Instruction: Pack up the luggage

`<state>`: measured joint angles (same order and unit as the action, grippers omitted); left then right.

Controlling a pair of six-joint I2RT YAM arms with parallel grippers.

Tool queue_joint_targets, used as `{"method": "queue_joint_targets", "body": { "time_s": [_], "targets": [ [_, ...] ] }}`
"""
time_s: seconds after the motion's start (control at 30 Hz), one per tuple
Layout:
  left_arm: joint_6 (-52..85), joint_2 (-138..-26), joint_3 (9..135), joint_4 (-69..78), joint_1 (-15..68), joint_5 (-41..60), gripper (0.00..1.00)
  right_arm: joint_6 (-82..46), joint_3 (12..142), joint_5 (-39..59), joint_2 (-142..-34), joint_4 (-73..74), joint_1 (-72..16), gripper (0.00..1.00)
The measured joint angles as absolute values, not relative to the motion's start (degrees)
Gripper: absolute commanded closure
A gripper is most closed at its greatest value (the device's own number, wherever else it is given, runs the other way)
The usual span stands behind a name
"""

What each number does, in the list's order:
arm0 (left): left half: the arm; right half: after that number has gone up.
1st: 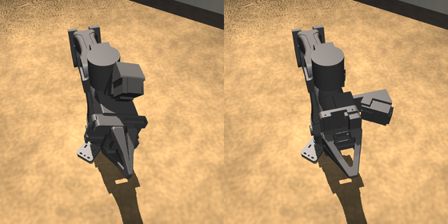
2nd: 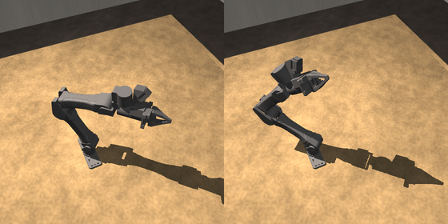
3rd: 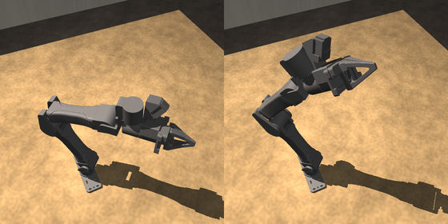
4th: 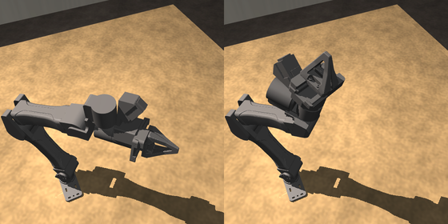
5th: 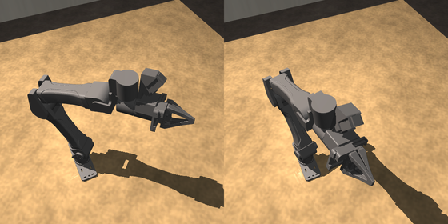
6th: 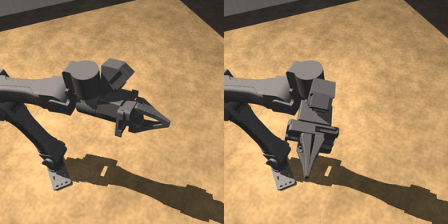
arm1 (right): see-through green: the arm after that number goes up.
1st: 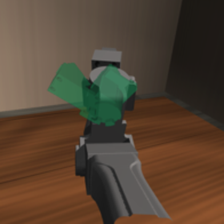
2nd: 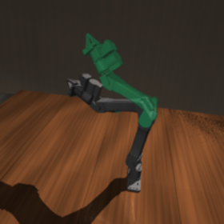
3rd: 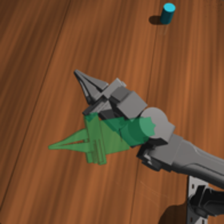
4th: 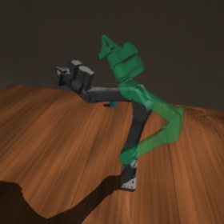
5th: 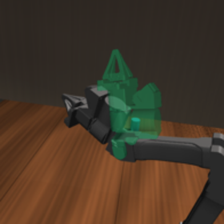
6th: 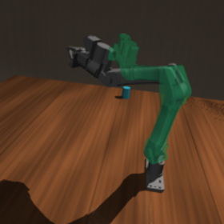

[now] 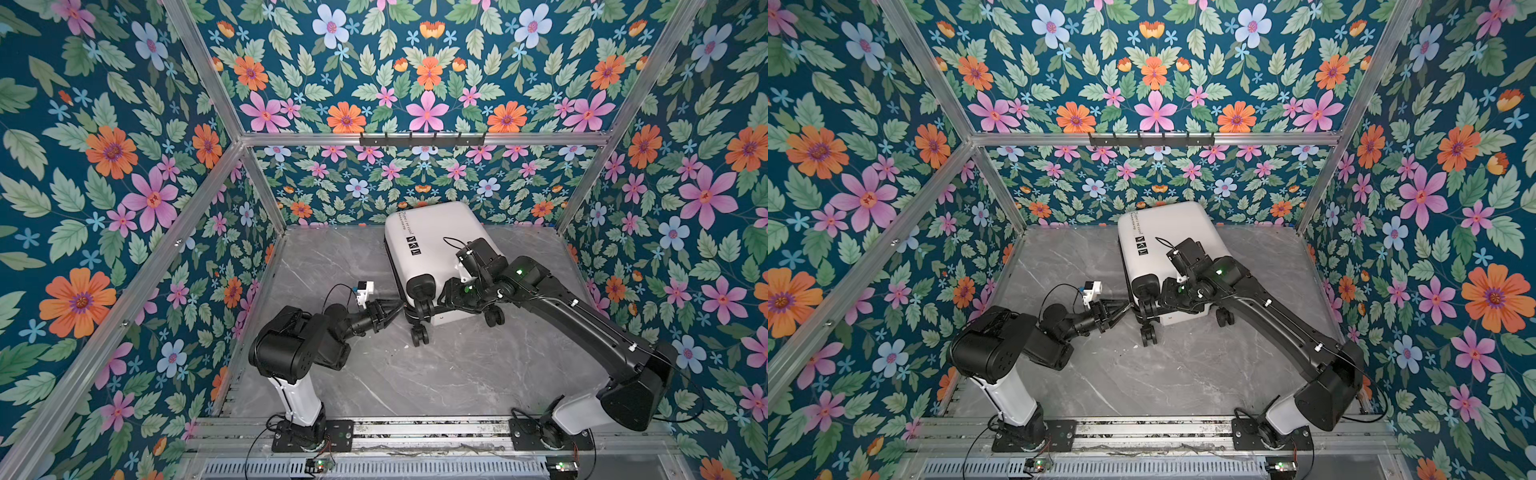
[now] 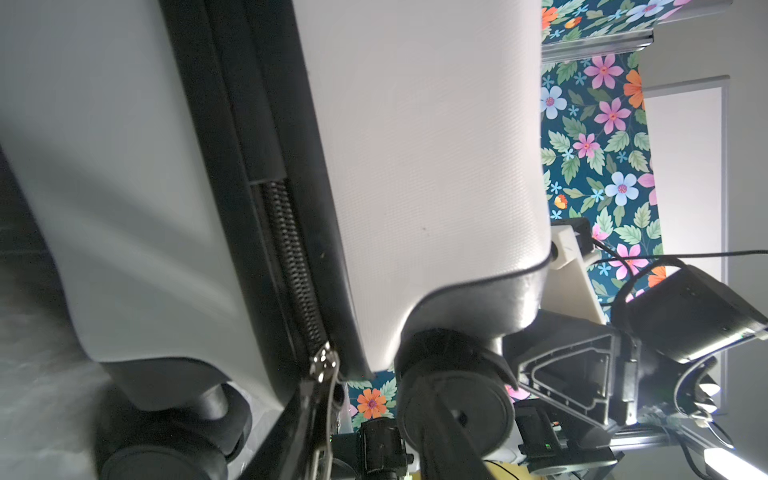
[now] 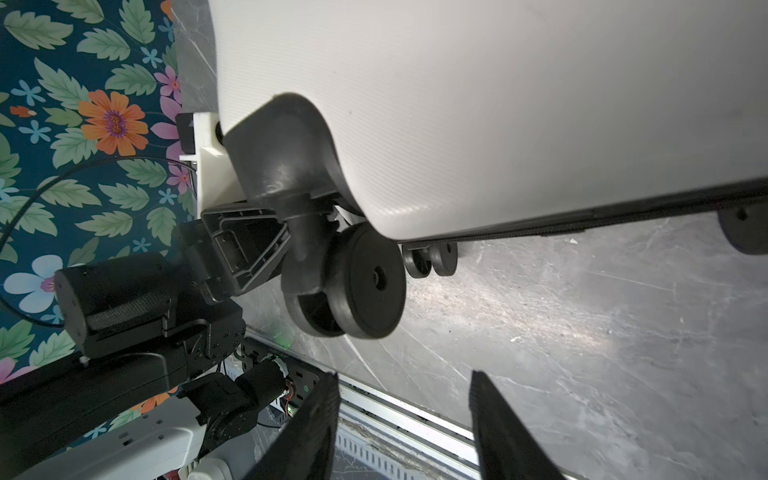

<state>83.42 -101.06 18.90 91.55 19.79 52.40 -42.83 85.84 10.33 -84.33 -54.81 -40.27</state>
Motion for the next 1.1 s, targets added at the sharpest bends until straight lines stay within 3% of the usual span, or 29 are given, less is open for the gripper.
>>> {"method": "queue_joint_targets", "body": {
  "time_s": [0.4,1.1],
  "targets": [
    [74.0,-95.6,19.4,78.9,19.9,53.4,0.67,-49.3,66.3,13.3,-71.7,-52.9,-33.6,0.51],
    [59.1,-89.3,24.4,54.9,19.9,51.8,0.75,-52.3,64.9,15.9,-71.9,-49.1,-33.5,0.53]
  ]
}}
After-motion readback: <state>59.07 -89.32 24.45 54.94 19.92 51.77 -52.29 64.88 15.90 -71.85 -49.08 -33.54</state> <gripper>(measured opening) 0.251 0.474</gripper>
